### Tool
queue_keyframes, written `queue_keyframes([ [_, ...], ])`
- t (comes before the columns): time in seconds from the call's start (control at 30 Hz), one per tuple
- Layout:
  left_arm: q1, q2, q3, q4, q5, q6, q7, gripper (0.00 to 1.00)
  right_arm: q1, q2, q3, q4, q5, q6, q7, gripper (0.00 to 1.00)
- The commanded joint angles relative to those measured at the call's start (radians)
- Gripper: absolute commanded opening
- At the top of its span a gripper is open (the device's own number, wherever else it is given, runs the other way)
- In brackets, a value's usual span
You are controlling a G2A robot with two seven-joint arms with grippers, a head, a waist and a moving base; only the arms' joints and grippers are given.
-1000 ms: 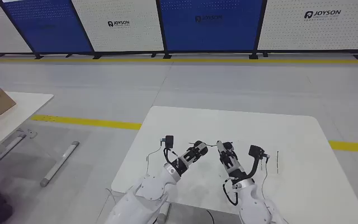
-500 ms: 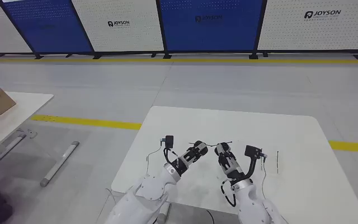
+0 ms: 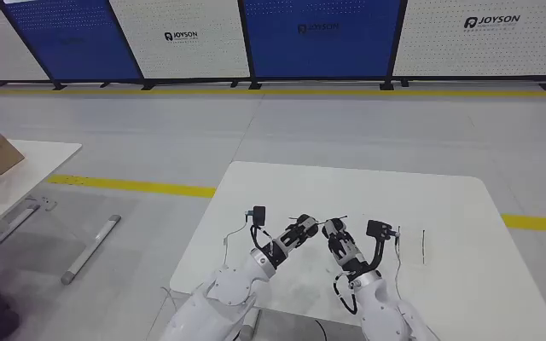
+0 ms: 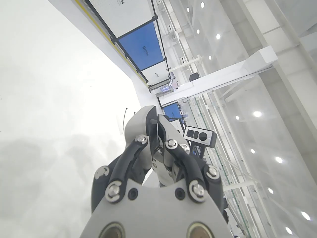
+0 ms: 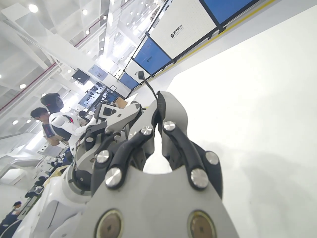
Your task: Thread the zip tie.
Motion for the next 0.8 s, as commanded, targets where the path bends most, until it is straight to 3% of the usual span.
queue_keyframes([
  [0.0,0.002,0.001,-0.001,0.000,0.003,-0.001,-0.006,0.00,0.002,0.000,-0.001,0.004,0.004,-0.004,0.004,0.00],
  [0.43,0.009,0.004,-0.010,-0.008,0.012,0.003,-0.012,0.02,-0.019,0.004,0.006,-0.016,-0.020,-0.013,-0.028,0.00],
  [0.47,0.008,0.005,-0.010,-0.007,0.014,0.004,-0.014,0.25,-0.021,0.004,0.006,-0.018,-0.023,-0.012,-0.029,0.00],
  [0.5,0.008,0.005,-0.008,-0.007,0.016,0.005,-0.015,0.35,-0.023,0.005,0.007,-0.020,-0.025,-0.010,-0.030,0.00],
  [0.57,0.007,0.004,-0.006,-0.007,0.017,0.005,-0.014,0.42,-0.025,0.005,0.008,-0.021,-0.028,-0.007,-0.032,0.00],
  [0.77,0.008,0.006,-0.004,-0.009,0.070,0.013,0.008,0.49,-0.032,0.006,0.002,-0.028,-0.077,0.008,-0.061,0.00],
])
